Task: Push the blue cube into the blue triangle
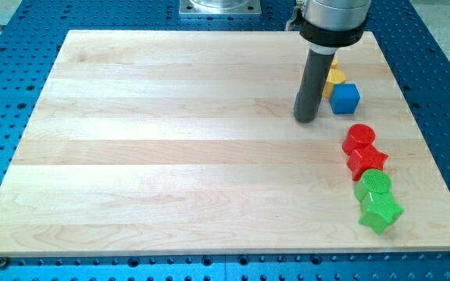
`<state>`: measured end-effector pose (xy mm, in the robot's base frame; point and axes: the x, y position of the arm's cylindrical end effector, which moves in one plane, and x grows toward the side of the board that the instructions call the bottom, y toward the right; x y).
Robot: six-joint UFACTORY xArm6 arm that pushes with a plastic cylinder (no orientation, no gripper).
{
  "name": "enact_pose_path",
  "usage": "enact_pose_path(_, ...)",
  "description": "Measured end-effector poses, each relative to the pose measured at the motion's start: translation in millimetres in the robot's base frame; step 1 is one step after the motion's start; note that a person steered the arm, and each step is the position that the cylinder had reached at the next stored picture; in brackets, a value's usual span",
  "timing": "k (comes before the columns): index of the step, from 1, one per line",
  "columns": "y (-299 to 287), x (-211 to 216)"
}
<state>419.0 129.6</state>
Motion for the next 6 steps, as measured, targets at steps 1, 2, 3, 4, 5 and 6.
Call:
enact_pose_path(1, 16.0, 28.7)
enact_pose_path(2, 69.9, 20.2)
enact_pose_path(3, 106.0, 2.3)
enact_pose_path(4, 92.4, -31.0)
enact_pose_path(5, 60.2, -55.0)
enact_pose_path(6, 23.4, -44.1)
